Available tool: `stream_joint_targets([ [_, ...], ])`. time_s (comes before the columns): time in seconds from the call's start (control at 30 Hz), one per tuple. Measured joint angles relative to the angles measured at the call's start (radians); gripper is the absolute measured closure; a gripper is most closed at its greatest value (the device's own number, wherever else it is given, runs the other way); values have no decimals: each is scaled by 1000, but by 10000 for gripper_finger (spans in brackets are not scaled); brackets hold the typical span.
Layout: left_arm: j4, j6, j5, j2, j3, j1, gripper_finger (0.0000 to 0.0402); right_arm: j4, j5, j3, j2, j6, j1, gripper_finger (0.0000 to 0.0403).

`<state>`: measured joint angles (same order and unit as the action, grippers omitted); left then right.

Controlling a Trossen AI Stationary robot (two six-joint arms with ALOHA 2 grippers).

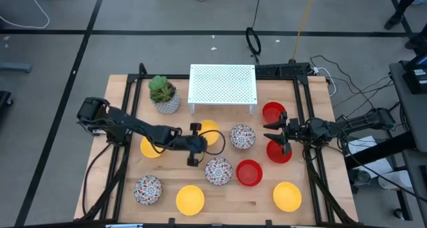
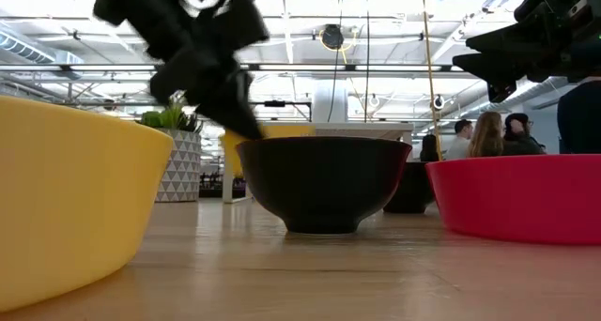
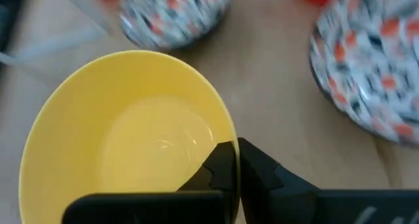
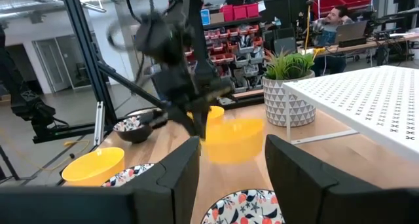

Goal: Pick & Place Mini bowls
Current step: Put the yellow bowl on the shelf

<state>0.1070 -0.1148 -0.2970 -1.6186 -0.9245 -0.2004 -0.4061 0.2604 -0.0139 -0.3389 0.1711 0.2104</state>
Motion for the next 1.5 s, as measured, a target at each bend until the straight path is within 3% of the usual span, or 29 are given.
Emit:
stream_joint_targets([
  [0.13, 2, -114, -50, 21, -84, 30, 382, 0, 0, 0, 0, 0, 0, 243],
  [0.3, 133, -240, -41, 22, -213, 124, 395, 0, 0, 0, 0, 0, 0, 243],
  [0.53, 309, -248, -38, 22, -383, 329, 385, 0, 0, 0, 0, 0, 0, 243],
  [0.87, 442, -146, 172, 18, -437, 616, 383, 0, 0, 0, 0, 0, 0, 243],
  [1.0, 454, -139, 177, 4, -436, 656, 395, 0, 0, 0, 0, 0, 0, 243],
  [1.2, 447, -155, 210, -12, -436, 665, 377, 0, 0, 0, 0, 0, 0, 243],
  [1.4, 406, -179, 214, -43, -437, 661, 395, 0, 0, 0, 0, 0, 0, 243],
  [1.5, 413, -179, 194, -47, -436, 663, 380, -1, 0, 0, 0, 0, 0, 243],
])
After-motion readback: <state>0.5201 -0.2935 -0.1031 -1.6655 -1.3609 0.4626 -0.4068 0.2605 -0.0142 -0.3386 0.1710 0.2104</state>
